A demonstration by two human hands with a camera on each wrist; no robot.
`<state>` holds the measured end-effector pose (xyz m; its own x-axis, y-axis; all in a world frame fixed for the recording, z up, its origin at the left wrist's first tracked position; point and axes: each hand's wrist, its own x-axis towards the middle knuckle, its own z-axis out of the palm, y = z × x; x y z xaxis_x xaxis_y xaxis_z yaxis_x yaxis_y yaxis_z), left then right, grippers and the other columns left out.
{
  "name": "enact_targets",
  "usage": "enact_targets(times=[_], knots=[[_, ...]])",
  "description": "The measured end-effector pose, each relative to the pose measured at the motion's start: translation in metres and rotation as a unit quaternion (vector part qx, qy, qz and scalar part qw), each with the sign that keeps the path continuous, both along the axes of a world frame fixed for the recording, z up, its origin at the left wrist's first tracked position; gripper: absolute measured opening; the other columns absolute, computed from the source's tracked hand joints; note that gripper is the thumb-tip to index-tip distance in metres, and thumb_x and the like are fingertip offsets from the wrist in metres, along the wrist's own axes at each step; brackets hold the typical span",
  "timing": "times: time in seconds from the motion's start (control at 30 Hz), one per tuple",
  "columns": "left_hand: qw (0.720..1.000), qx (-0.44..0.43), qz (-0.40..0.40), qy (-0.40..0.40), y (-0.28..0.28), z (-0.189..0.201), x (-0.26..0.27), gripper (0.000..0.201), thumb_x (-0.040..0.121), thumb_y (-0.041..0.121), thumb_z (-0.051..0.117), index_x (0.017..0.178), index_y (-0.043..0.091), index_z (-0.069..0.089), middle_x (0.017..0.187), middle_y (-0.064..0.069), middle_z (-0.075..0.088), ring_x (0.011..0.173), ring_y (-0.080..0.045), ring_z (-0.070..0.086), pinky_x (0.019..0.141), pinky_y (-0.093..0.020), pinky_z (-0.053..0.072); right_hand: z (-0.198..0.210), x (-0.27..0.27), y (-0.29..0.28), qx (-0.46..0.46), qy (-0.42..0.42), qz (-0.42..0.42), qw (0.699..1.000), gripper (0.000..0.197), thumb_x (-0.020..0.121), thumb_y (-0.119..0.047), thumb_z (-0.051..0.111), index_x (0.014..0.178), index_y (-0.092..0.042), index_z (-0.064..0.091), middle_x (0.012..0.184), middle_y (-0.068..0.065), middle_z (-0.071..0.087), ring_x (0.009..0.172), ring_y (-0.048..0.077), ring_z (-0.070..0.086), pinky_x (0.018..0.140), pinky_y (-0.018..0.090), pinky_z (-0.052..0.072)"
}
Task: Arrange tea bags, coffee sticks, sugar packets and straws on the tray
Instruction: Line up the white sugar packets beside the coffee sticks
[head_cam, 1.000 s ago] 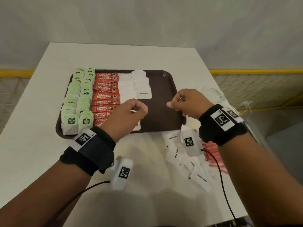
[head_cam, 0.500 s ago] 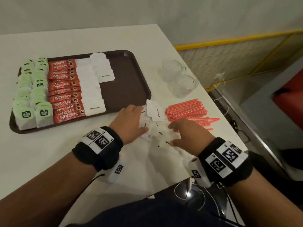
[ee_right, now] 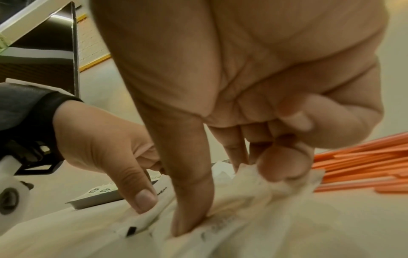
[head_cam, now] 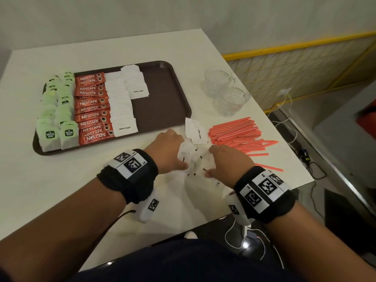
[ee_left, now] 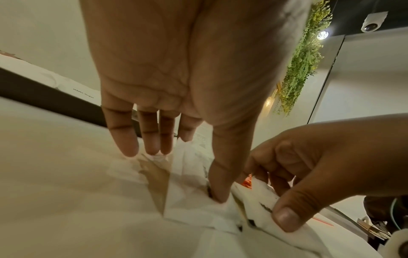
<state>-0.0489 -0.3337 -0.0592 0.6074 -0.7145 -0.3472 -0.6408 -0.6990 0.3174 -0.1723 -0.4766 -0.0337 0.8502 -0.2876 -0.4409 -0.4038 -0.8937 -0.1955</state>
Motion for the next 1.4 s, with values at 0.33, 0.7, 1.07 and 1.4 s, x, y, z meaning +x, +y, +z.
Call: enact_targets(times=[0.33,0.7,1.07,1.4], knots=[[0.996,-0.033,0.033,0.073,-0.002,0.003,-0.011,0.064,0.070,0.037,0.084,0.121,0.017,0.050,0.111,0.001,0.060,0.100,-0.022,0.059,0.082,-0.035,0.050,-0.004,0.003,0.002,-0.025,-0.031,0.013,0.999,0.052,0.078,-0.047,0.073,0.120,-0.022,0.055,0.115,0.003,0.053,0.112,0.025,0.046,0.097,0.043,0.044],[0.993,-0.081,0.028,0.079,0.002,0.002,-0.011,0.058,0.065,0.029,0.087,0.104,0.025,0.044,0.101,0.001,0.056,0.086,-0.019,0.059,0.068,-0.033,0.052,-0.001,0.003,0.009,0.022,-0.043,0.054,0.997,0.040,0.086,-0.029,0.069,0.119,-0.019,0.048,0.105,0.003,0.062,0.083,0.020,0.054,0.071,0.030,0.043],[0.994,-0.052,0.049,0.076,0.020,-0.004,-0.003,0.048,0.071,0.047,0.079,0.101,0.016,0.058,0.095,0.000,0.059,0.089,-0.022,0.055,0.079,-0.038,0.049,0.002,0.007,0.009,0.081,-0.075,0.061,0.992,0.024,0.090,-0.025,0.064,0.112,-0.022,0.054,0.112,0.002,0.062,0.091,0.020,0.056,0.076,0.031,0.047],[0.824,-0.356,0.296,0.327,0.065,0.026,0.012,0.038,0.095,0.009,0.059,0.130,0.017,0.047,0.121,-0.009,0.061,0.100,-0.018,0.065,0.081,-0.036,0.061,0.037,0.040,0.021,0.265,-0.166,0.061,0.948,0.013,0.088,-0.018,0.067,0.098,-0.019,0.059,0.093,0.001,0.062,0.070,0.020,0.067,0.055,0.033,0.059]])
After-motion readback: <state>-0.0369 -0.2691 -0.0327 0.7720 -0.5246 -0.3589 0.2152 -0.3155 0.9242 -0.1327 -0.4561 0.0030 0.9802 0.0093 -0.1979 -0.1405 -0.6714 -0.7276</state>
